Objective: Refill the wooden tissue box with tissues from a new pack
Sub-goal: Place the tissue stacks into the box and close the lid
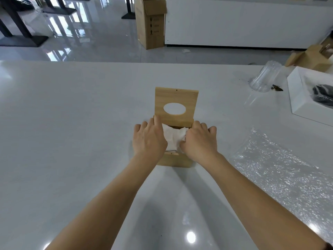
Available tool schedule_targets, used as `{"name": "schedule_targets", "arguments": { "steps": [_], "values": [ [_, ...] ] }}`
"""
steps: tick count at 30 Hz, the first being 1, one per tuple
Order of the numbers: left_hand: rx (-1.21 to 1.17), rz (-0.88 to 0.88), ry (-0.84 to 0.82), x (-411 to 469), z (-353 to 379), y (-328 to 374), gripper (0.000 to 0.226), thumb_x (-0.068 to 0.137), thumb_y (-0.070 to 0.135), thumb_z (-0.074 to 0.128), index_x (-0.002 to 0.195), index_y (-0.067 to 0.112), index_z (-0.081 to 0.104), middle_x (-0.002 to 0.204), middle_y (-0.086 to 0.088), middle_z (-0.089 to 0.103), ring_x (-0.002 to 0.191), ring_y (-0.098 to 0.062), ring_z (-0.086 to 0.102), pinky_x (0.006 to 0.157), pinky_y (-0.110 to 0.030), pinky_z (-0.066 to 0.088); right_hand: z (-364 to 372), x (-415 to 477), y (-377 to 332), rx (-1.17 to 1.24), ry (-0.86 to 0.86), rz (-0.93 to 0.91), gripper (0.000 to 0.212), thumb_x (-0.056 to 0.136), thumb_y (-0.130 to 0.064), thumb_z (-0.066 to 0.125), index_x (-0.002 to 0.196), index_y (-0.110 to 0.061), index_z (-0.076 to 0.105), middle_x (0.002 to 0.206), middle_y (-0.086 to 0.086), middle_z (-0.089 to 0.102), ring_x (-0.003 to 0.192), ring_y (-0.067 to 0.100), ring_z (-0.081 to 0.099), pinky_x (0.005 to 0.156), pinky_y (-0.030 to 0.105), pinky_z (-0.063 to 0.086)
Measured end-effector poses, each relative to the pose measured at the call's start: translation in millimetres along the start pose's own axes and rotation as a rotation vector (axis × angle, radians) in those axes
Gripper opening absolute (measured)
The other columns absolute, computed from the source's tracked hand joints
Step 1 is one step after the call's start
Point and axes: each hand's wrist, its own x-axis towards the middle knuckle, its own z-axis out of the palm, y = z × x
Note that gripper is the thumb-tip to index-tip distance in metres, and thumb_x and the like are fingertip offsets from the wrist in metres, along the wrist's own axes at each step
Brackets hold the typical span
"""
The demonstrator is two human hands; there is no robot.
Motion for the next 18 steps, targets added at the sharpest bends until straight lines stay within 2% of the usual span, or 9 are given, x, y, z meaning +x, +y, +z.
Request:
{"name": "schedule_targets", "arguments": {
  "steps": [3, 5, 7, 10, 12, 14, 16, 18],
  "values": [
    [0.016, 0.028, 0.117, -2.7, 4.5, -1.4, 0.055, 0.057, 0.0, 0.074, 0.107, 0.005, 0.053, 0.083, -0.006, 0.062, 0.073, -0.026, 0.059, 0.069, -0.034, 0.043, 2.2, -4.3, 3.4, -0.038, 0.081, 0.012, 0.012, 0.086, -0.021, 0.049, 0.083, -0.011, 0.054, 0.089, 0.004, 0.04, 0.082, 0.021, 0.034, 0.076, 0.033, 0.014],
    [0.011, 0.096, 0.187, -4.6, 8.0, -3.8, 0.056, 0.046, -0.002, 0.078, 0.098, 0.005, 0.058, 0.089, -0.01, 0.064, 0.072, -0.028, 0.061, 0.066, -0.033, 0.047, 6.3, -7.2, 6.0, -0.063, 0.213, 0.022, 0.014, 0.075, -0.019, 0.063, 0.082, -0.007, 0.061, 0.083, 0.006, 0.046, 0.075, 0.025, 0.045, 0.07, 0.032, 0.012],
    [-0.036, 0.247, 0.24, -4.3, 10.1, -6.4, 0.046, 0.049, -0.006, 0.073, 0.091, 0.006, 0.059, 0.096, -0.011, 0.065, 0.081, -0.029, 0.059, 0.073, -0.032, 0.044, 8.3, -8.9, 9.0, -0.04, 0.343, -0.001, 0.02, 0.058, -0.013, 0.073, 0.075, -0.008, 0.063, 0.075, 0.008, 0.056, 0.063, 0.028, 0.055, 0.069, 0.033, 0.018],
    [-0.095, 0.456, 0.251, -3.1, 6.6, -4.3, 0.032, 0.058, -0.01, 0.061, 0.085, 0.007, 0.063, 0.091, -0.007, 0.067, 0.081, -0.026, 0.059, 0.075, -0.029, 0.035, 6.9, -7.8, 13.3, 0.086, 0.431, -0.266, 0.023, 0.062, -0.003, 0.061, 0.083, -0.011, 0.067, 0.085, 0.003, 0.067, 0.072, 0.025, 0.064, 0.072, 0.031, 0.027],
    [-0.07, 0.495, 0.206, -2.1, 8.4, -3.8, 0.028, 0.057, -0.007, 0.062, 0.079, 0.008, 0.066, 0.088, -0.003, 0.069, 0.077, -0.025, 0.064, 0.078, -0.029, 0.035, 5.6, -6.8, 15.7, 0.119, 0.368, -0.416, 0.027, 0.064, 0.001, 0.057, 0.086, -0.009, 0.068, 0.094, 0.002, 0.07, 0.078, 0.021, 0.066, 0.073, 0.028, 0.031],
    [-0.039, 0.476, 0.149, -2.5, 12.3, -4.1, 0.032, 0.051, -0.004, 0.069, 0.08, 0.008, 0.068, 0.084, -0.002, 0.07, 0.077, -0.023, 0.066, 0.084, -0.028, 0.036, 7.8, -4.5, 21.3, 0.083, 0.253, -0.43, 0.034, 0.066, 0.001, 0.06, 0.098, -0.009, 0.067, 0.105, 0.002, 0.069, 0.087, 0.018, 0.066, 0.082, 0.027, 0.028],
    [0.05, 0.461, 0.094, -1.6, 9.9, -2.9, 0.03, 0.048, 0.005, 0.077, 0.076, 0.011, 0.067, 0.075, 0.0, 0.068, 0.074, -0.02, 0.067, 0.089, -0.027, 0.042, 9.3, -4.3, 25.0, 0.047, 0.127, -0.407, 0.038, 0.079, -0.006, 0.059, 0.117, -0.009, 0.057, 0.126, 0.004, 0.058, 0.108, 0.017, 0.059, 0.095, 0.031, 0.019],
    [0.189, 0.424, -0.038, -2.8, 0.8, 0.4, 0.022, 0.062, 0.014, 0.076, 0.079, 0.012, 0.064, 0.078, 0.0, 0.066, 0.08, -0.019, 0.065, 0.099, -0.032, 0.039, 6.5, -3.2, 27.1, -0.003, 0.023, -0.388, 0.037, 0.092, -0.015, 0.046, 0.128, -0.011, 0.044, 0.141, 0.003, 0.042, 0.123, 0.015, 0.046, 0.103, 0.036, 0.011]
  ]
}}
